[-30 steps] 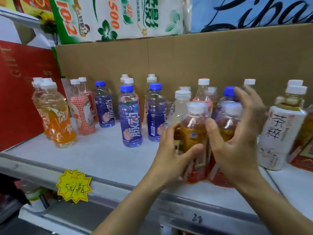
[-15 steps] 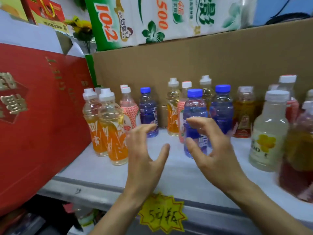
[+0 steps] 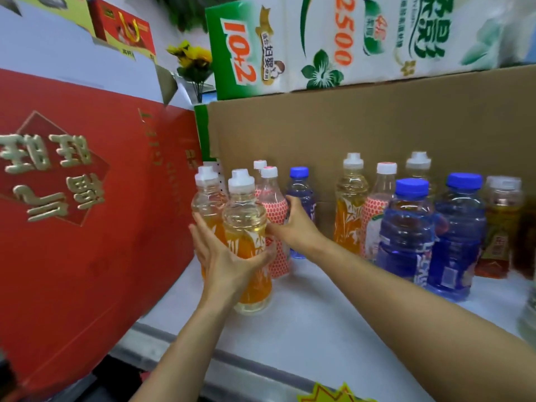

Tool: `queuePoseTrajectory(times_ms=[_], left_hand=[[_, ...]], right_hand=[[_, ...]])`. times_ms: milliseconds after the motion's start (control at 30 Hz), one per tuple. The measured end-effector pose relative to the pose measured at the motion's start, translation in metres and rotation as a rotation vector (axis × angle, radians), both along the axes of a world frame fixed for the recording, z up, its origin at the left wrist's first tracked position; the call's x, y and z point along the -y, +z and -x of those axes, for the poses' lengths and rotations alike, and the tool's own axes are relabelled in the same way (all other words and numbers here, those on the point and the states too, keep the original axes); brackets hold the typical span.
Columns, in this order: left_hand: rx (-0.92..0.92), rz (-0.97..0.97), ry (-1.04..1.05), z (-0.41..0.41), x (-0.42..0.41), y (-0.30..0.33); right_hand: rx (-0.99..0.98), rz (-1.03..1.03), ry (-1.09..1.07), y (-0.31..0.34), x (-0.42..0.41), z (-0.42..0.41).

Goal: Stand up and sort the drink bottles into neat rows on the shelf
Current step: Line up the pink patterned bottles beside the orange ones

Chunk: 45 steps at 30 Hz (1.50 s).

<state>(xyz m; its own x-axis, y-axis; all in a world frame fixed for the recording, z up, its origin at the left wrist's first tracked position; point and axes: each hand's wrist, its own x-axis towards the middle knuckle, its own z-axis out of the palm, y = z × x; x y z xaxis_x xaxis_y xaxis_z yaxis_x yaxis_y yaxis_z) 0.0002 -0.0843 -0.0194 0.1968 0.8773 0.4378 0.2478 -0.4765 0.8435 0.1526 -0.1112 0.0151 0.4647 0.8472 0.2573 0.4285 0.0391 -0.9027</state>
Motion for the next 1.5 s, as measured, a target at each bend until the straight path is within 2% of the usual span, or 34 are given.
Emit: queuePoseTrajectory(times_ms=[233, 367, 500, 733, 833, 1000, 1167, 1367, 1500], left_hand=[[-0.025, -0.038, -0.009, 0.006, -0.01, -0.007], [-0.109, -0.284, 0.139, 0.007, 0.002, -0.018], [0.006, 0.015, -0.087, -0.002, 0.008, -0.016], [-0.017, 0.195, -0.362, -0.045, 0.035, -0.001], [-0.015, 0.17, -0.464, -0.078, 0.044, 0.003], [-0.031, 0.166, -0.509, -0.118, 0.046, 0.004], [-0.042, 0.165, -0.549, -0.13, 0.038, -0.002], [-0.117, 0.097, -0.472, -0.148, 0.038, -0.007], [-0.062, 0.168, -0.579, -0.144, 0.032, -0.009]], right_hand=[[-0.027, -0.017, -0.008, -0.007, 0.016, 0.005], [0.001, -0.02, -0.023, -0.01, 0.066, 0.007], [0.003, -0.014, -0.058, -0.011, 0.121, 0.004], [0.029, -0.026, -0.199, -0.016, 0.182, 0.0], [0.028, -0.042, -0.224, -0.017, 0.191, 0.0], [0.035, -0.06, -0.237, -0.018, 0.197, 0.001], [0.025, -0.056, -0.254, -0.019, 0.194, 0.001], [0.019, -0.061, -0.294, -0.02, 0.195, 0.002], [0.011, -0.053, -0.306, -0.019, 0.199, -0.001]])
